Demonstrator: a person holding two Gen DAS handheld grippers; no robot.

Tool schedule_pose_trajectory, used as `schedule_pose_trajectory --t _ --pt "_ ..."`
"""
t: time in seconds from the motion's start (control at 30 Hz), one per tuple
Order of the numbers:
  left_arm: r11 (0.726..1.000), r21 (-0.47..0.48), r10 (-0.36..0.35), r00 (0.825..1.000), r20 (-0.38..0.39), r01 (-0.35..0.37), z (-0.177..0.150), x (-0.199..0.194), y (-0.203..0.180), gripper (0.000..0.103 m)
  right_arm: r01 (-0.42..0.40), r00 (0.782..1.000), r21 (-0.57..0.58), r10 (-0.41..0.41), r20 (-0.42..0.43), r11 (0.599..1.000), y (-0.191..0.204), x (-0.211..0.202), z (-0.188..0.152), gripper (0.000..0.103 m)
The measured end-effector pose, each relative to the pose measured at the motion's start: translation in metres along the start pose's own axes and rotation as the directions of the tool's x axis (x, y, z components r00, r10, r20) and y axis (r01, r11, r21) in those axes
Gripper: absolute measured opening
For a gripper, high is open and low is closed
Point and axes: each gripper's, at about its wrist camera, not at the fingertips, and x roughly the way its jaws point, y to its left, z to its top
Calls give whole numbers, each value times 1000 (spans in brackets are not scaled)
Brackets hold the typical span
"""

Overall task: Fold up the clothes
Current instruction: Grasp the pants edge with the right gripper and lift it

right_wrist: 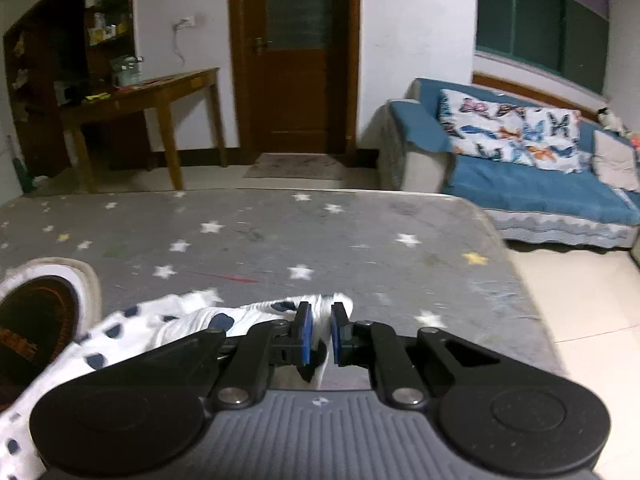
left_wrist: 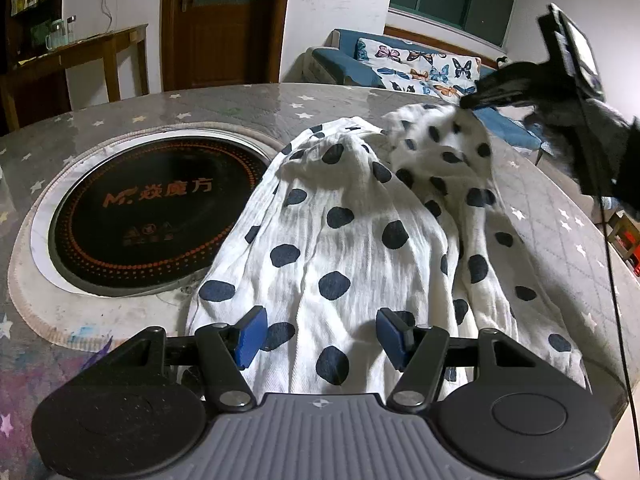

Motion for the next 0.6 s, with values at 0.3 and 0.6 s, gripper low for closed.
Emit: schedule_pose_trajectory --t 0.3,0.6 --pt "1000 18 7 1000 3 -7 -2 -1 -3 65 171 978 0 -170 -119 985 -47 4 -31 12" --pt "1000 20 2 1000 3 -2 -3 -1 -2 67 25 993 45 -20 -112 999 -28 21 -31 36"
